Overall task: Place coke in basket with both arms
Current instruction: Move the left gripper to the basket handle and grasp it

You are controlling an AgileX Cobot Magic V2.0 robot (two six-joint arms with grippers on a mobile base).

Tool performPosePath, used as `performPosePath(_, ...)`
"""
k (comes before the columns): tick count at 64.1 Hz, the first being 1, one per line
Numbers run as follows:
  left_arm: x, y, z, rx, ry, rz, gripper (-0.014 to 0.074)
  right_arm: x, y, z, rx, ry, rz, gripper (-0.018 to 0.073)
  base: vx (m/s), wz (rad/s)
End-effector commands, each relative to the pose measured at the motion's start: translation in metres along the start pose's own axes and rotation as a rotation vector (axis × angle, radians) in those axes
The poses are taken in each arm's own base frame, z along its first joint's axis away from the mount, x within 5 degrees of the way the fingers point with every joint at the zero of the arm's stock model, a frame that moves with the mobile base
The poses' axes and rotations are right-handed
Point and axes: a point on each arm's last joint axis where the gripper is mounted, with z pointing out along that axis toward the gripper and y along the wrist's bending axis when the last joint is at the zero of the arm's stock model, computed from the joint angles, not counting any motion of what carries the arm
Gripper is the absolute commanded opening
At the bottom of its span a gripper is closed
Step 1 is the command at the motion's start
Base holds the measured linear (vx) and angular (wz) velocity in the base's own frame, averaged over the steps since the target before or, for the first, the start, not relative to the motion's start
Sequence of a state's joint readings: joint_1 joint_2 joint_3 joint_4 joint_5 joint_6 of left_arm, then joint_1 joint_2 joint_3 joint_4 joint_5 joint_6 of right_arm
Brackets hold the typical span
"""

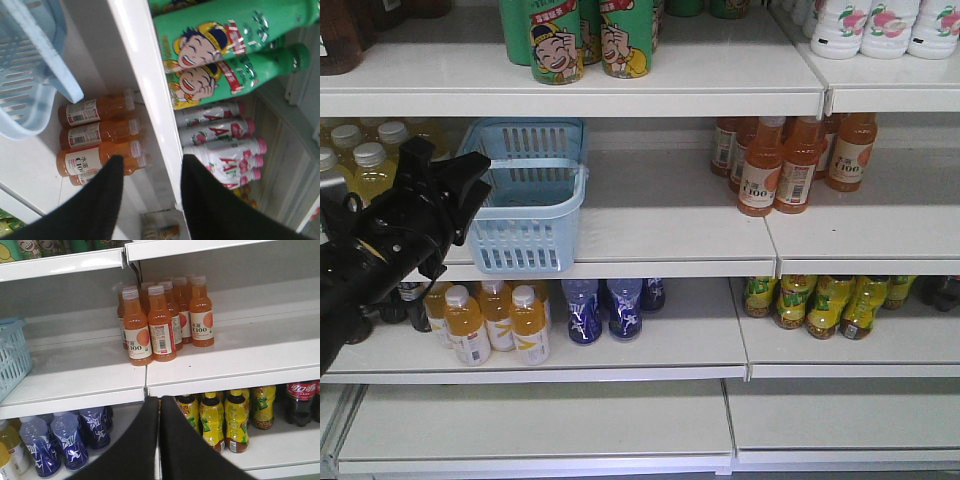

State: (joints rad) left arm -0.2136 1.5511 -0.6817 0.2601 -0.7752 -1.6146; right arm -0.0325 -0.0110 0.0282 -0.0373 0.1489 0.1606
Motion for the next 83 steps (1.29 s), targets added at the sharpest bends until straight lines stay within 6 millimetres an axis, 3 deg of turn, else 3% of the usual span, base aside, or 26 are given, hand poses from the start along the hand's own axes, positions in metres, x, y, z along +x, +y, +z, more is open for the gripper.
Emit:
performPosePath(1, -0.008, -0.009, 0.007, 0.125, -0.068, -0.112, 0.0432, -0.005, 0.0, -0.001, -0.005, -0.081, -0.013, -0.0005, 0.0, 0.0)
performPosePath(11, -0.011, 0.003, 0.027, 0.163, -0.082, -0.153, 0.0536, -0.005, 0.0, -0.001, -0.005, -0.081, -0.013, -0.0005, 0.0, 0.0)
performPosePath(22, -0.014, 0.012, 0.058, 0.161, -0.065, -0.139, 0.0535, -0.005, 0.0, -0.001, -0.005, -0.081, -0.013, -0.0005, 0.0, 0.0)
performPosePath(39, -0.018, 0.027, 0.086, 0.152, -0.071, -0.173, 0.0535, -0.005, 0.0, -0.001, -0.005, -0.081, -0.013, -0.0005, 0.0, 0.0)
performPosePath(62, -0.025, 0.03, 0.115, 0.162, -0.09, -0.18, 0.0535, -0.005, 0.0, -0.001, -0.005, -0.081, -0.013, -0.0005, 0.0, 0.0)
performPosePath(83, -0.03, 0.029, 0.127, 0.179, -0.117, -0.197, 0.0533, -0.005, 0.0, -0.001, -0.005, -0.081, -0.013, -0.0005, 0.0, 0.0)
